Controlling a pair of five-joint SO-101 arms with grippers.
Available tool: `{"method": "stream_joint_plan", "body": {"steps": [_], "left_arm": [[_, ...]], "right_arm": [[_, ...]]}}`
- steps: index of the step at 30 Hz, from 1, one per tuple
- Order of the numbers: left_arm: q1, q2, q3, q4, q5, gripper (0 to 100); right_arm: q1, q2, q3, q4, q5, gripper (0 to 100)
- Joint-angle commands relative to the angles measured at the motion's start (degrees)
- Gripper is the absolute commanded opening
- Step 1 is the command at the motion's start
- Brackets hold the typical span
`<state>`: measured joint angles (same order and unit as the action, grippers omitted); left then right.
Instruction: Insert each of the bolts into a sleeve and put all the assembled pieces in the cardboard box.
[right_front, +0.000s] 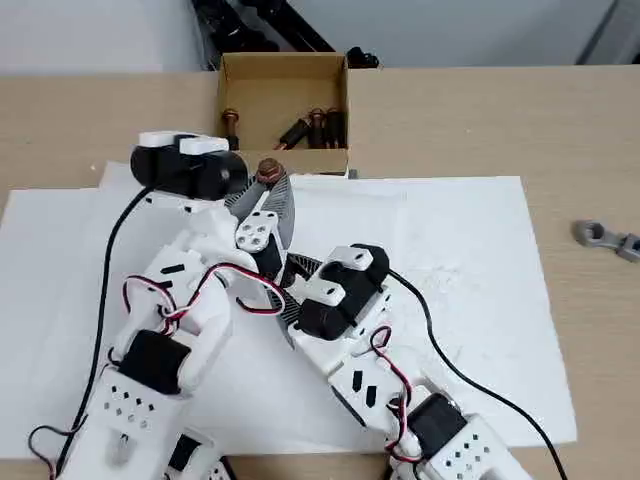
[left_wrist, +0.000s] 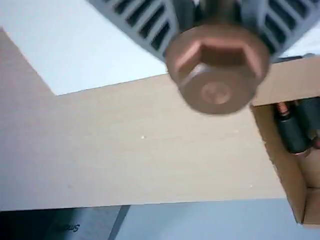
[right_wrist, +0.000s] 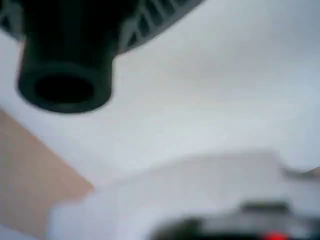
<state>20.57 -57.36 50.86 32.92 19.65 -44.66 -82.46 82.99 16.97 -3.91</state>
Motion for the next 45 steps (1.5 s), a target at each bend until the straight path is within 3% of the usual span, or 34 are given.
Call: {"method": "stream_joint_plan", "body": {"steps": [1,5,21,30,36,45], "left_arm": [[0.18,-1.23,-0.75,-1.41,-1.14,0],[0.18,-1.23,-5.05,4.84,-6.42,0],[0.62,-1.14,-20.88,24.09,-6.51,0],[5.19,-1.14,-21.76,25.49,-5.36,1],[5.19,-1.14,-23.96,28.84,-5.45,1],[5.19,-1.14,-20.35,26.73,-5.19,1]], "right_arm": [[-0.31,-0.48,-2.11,-0.92,-0.62,0.3],[-0.31,-0.48,-1.76,-0.92,-0.62,0.3],[-0.31,-0.40,-0.53,-1.10,0.88,0.3],[-0.31,-0.40,-0.44,-1.36,0.97,0.3],[-0.31,-0.40,-0.35,-1.01,0.97,0.3],[-0.31,-0.40,-0.44,-1.01,0.97,0.3]]}}
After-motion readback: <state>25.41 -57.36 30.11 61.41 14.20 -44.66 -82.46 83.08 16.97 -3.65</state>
